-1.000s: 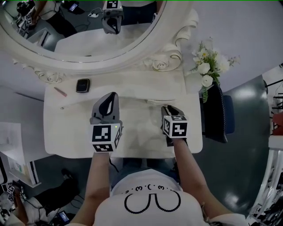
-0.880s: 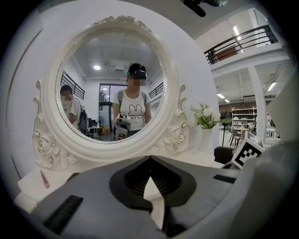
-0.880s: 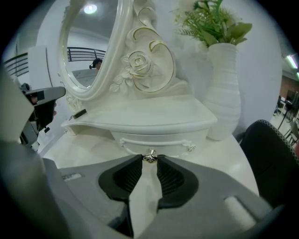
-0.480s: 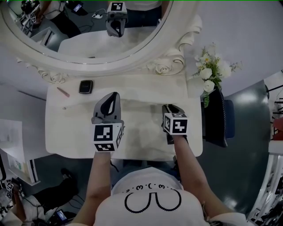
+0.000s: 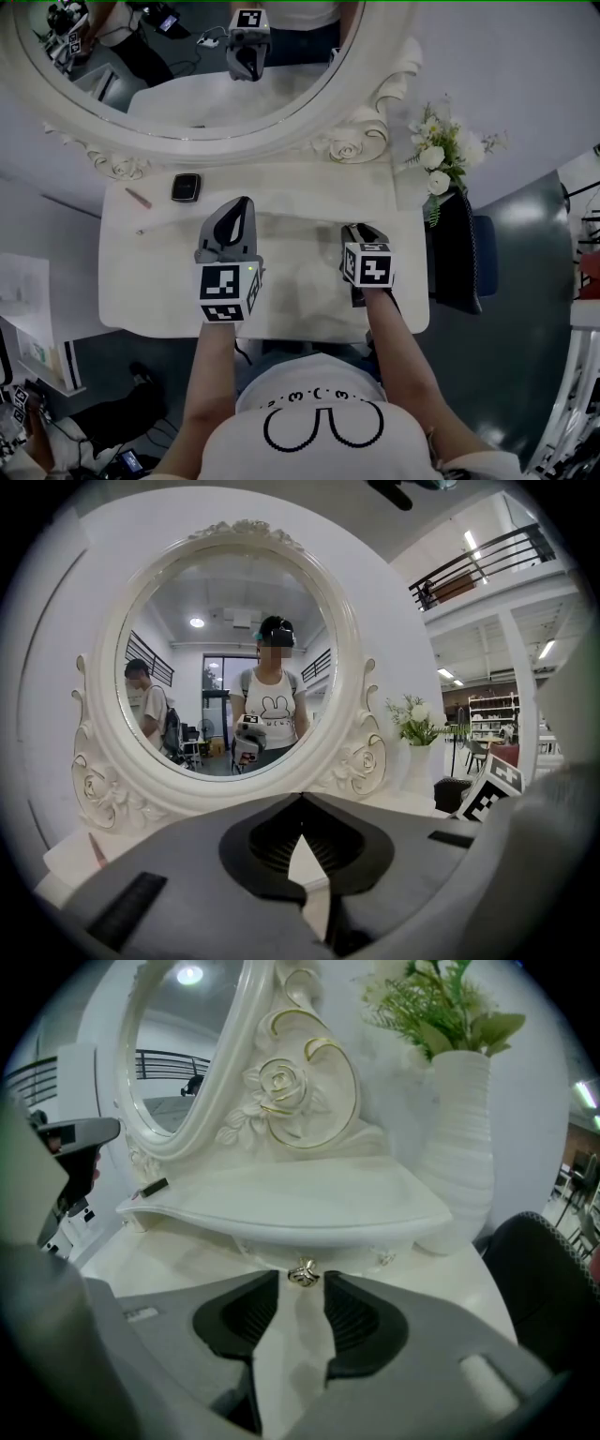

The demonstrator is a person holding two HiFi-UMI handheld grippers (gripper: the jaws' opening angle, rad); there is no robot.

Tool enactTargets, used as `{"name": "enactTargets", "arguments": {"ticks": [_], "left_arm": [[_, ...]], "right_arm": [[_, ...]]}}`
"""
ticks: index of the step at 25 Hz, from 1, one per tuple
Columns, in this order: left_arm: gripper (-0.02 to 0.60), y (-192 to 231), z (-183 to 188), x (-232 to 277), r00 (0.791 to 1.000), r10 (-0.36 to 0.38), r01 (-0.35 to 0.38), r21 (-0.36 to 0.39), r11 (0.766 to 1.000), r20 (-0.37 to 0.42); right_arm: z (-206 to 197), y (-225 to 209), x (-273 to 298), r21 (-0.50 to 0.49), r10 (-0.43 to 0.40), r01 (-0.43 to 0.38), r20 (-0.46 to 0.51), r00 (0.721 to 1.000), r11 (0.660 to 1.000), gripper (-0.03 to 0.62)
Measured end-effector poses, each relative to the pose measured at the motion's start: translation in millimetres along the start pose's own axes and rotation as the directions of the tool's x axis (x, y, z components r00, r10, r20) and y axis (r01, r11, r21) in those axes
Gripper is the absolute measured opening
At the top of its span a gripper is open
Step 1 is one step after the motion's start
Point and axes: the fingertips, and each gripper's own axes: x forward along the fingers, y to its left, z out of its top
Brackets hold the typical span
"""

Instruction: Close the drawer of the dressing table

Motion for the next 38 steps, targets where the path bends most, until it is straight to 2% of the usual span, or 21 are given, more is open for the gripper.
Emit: {"name": "enactTargets", "arguments": {"ticks": [2, 6, 11, 16, 19, 20, 23, 25, 26, 31, 38], "left_arm": [[-0.002, -1.2, 0.7, -2.0, 1.0, -0.004, 0.004, 0.0, 1.0, 0.003], [-0.002, -4.5, 0.9, -7.4, 1.0, -0.016, 0.016, 0.0, 1.0, 0.007], [-0.002, -8.6, 0.8, -17.7, 0.999, -0.046, 0.046, 0.001, 0.999, 0.015], [-0.002, -8.8, 1.3, -29.5, 0.996, -0.082, 0.082, -0.001, 0.997, 0.031], [-0.002, -9.1, 3.4, -38.1, 0.993, -0.112, 0.112, 0.0, 0.994, 0.044], [-0.002, -9.4, 4.3, -41.4, 0.991, -0.124, 0.124, 0.003, 0.992, 0.049], [-0.002, -10.5, 7.2, -52.3, 0.984, -0.167, 0.166, 0.016, 0.986, 0.066], [-0.002, -9.6, 9.5, -59.6, 0.978, -0.193, 0.192, 0.022, 0.981, 0.075], [-0.002, -8.3, 10.7, -62.7, 0.976, -0.205, 0.203, 0.024, 0.979, 0.079], [-0.002, -2.7, 20.8, -74.8, 0.963, -0.244, 0.242, 0.026, 0.97, 0.117], [-0.002, -8.9, 45.5, -89.7, 0.947, -0.26, 0.259, 0.027, 0.965, 0.191]], "right_arm": [[-1.9, 4.8, -1.9, 0.007, 0.014, -0.014, 0.003, 1.0, 1.0, 0.228], [0.8, 10.4, -10.9, 0.023, 0.02, -0.022, 0.057, 0.998, 0.999, 0.309], [4.2, 15.0, -29.7, 0.05, 0.018, -0.023, 0.1, 0.995, 0.998, 0.318], [3.8, 28.9, -55.5, 0.03, 0.006, -0.01, 0.138, 0.99, 0.999, 0.316], [9.8, 38.5, -77.9, 0.013, -0.018, 0.016, 0.186, 0.982, 1.0, 0.301], [13.3, 41.3, -86.9, 0.01, -0.029, 0.028, 0.207, 0.978, 1.0, 0.274], [26.7, 47.8, -118.4, 0.016, -0.076, 0.075, 0.288, 0.955, 0.997, 0.17], [36.9, 52.9, -142.3, 0.022, -0.113, 0.112, 0.35, 0.93, 0.993, 0.025], [42.0, 57.2, -154.3, 0.017, -0.127, 0.131, 0.38, 0.916, 0.991, 0.002], [59.6, 85.1, -211.6, -0.084, -0.175, 0.252, 0.513, 0.84, 0.964, 0.0], [76.0, 90.7, -276.5, -0.087, -0.188, 0.306, 0.621, 0.761, 0.948, 0.0]]}}
